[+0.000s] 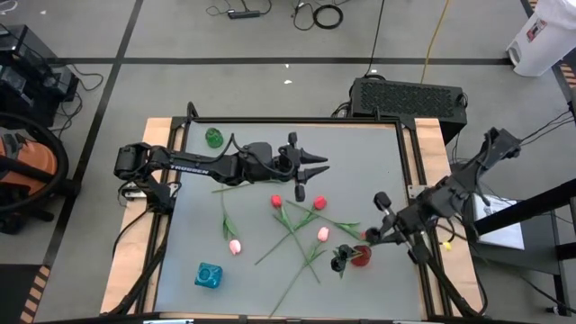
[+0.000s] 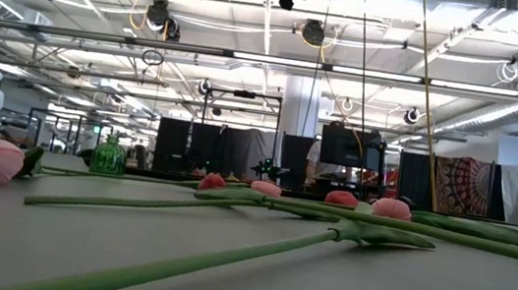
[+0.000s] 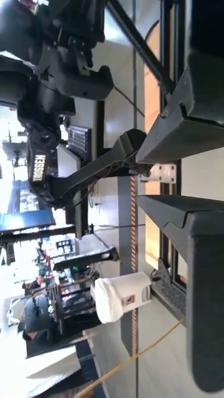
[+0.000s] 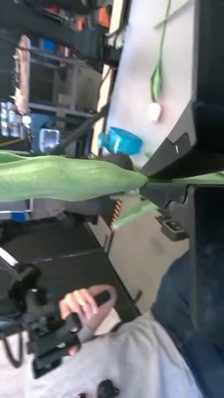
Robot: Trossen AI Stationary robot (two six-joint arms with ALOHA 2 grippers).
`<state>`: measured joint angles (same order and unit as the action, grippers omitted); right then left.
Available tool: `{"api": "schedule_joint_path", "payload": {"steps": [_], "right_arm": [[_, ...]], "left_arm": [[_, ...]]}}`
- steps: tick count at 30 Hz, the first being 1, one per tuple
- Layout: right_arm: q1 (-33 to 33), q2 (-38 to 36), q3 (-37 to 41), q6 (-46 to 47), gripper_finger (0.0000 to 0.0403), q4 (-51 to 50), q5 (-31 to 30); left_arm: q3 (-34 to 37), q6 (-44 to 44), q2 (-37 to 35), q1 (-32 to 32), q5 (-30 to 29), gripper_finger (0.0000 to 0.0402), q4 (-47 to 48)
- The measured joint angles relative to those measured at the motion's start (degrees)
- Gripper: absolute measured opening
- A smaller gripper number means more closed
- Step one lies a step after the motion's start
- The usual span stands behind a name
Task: Sort flowers into vase by color
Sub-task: Put the black flower into the red vase
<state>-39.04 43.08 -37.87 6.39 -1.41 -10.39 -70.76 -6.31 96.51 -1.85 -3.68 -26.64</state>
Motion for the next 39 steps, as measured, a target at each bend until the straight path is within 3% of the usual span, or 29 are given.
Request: {"api": "schedule_joint_path", "payload": {"steps": [18, 39], "right_arm": [[-2.70, 2.63, 0.00, -1.29, 0.0000, 0.42, -3.48], [-2.70, 7.01, 0.00, 0.01, 0.0000, 0.48, -3.50]], "left_arm": [[0.00, -0.04, -0.02, 1.19, 0.48, 0.0100, 13.32], [0.00, -0.39, -0.02, 2.04, 0.61, 0.0100, 16.19]]}}
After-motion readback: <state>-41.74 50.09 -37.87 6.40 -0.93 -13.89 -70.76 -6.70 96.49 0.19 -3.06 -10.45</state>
